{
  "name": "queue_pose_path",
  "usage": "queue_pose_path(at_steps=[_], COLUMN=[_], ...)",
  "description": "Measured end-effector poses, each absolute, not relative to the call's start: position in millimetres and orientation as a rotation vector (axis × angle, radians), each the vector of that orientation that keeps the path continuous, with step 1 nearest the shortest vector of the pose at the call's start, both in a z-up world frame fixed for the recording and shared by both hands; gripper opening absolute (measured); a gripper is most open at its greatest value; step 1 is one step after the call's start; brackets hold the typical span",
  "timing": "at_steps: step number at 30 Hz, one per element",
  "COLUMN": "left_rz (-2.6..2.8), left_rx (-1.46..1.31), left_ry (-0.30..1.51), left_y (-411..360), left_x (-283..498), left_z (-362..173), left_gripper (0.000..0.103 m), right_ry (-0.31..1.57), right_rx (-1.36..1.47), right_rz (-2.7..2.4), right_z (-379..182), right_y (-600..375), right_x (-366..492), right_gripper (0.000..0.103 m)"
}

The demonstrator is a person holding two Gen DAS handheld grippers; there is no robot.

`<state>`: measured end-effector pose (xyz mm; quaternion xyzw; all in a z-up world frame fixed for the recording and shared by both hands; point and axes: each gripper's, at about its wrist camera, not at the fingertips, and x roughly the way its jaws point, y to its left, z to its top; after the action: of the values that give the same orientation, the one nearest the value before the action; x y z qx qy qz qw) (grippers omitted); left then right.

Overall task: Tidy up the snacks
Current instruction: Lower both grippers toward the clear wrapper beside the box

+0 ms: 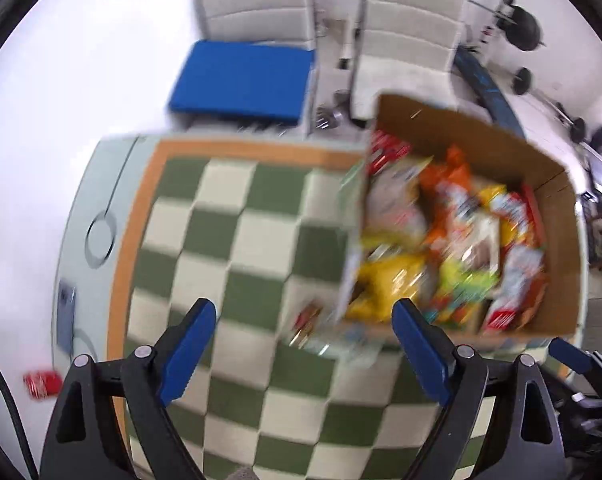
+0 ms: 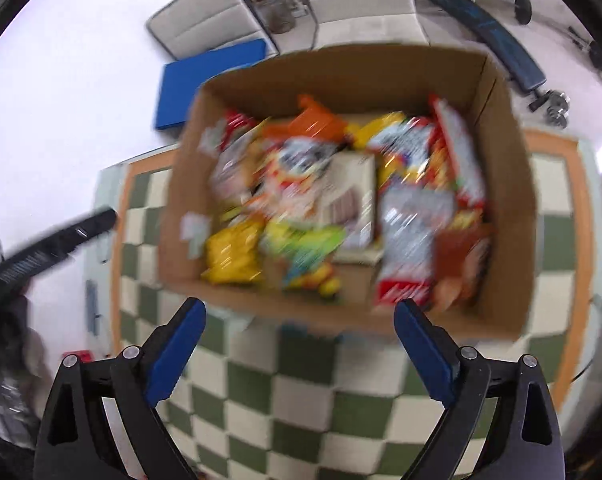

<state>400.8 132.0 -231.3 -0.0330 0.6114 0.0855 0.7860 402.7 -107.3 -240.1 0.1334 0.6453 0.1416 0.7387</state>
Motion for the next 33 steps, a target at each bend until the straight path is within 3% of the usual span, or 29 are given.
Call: queue_pose_path(at_steps=[2, 3, 4, 7, 10, 21, 29, 30, 32, 33], left_rz=[0.220, 0.229, 0.244, 0.274, 0.305, 0.274, 0.094, 0.085, 0.057, 0.058], left_rx=[-0.099, -0.111, -0.117, -0.118, -0.128, -0.232, -0.445, -0.450, -0.472, -0.467], left_ry=[1.347, 1.365, 1.384, 1.427, 1.454, 1.446, 1.458, 1.472, 1.498, 1.488], left_y=[145.0, 149.7, 154.3, 162.0, 171.2, 192.9, 200.3, 199.2, 196.1, 194.9], left_x=[374.4, 365.3, 357.9, 345.5, 340.0, 362.7, 390.4, 392.7, 396.6, 396.6], left_z=[-247.3, -256.1, -266.2, -293.1, -318.0, -363.6, -385.6, -390.1, -397.7, -396.9], left_gripper=[0.090, 0.090, 0.090, 0.090, 0.090, 0.090, 0.090, 0.088, 0.063, 0.061], right_ry=[1.387, 1.377, 1.378, 1.395, 1.408, 1.353, 1.380, 1.382, 1.386, 1.387], right_rx=[0.334, 0.351, 0.362, 0.384, 0.363, 0.130, 0.128, 0.134, 0.135, 0.139], right_rz=[0.362, 0.386, 0.401, 0.447, 0.464, 0.473, 0.486, 0.485, 0.486, 0.487], right_z=[-240.9, -243.4, -247.4, -271.5, -299.0, -387.3, -401.4, -402.3, -398.4, -398.4], right_y=[-95.8, -88.6, -82.4, -59.1, -36.9, 28.6, 38.1, 37.7, 35.7, 35.0], right_x=[380.3, 368.6, 360.9, 344.7, 341.1, 359.1, 351.1, 351.9, 348.4, 348.1], right_gripper=[0.079, 0.064, 0.055, 0.042, 0.034, 0.022, 0.020, 0.020, 0.020, 0.020])
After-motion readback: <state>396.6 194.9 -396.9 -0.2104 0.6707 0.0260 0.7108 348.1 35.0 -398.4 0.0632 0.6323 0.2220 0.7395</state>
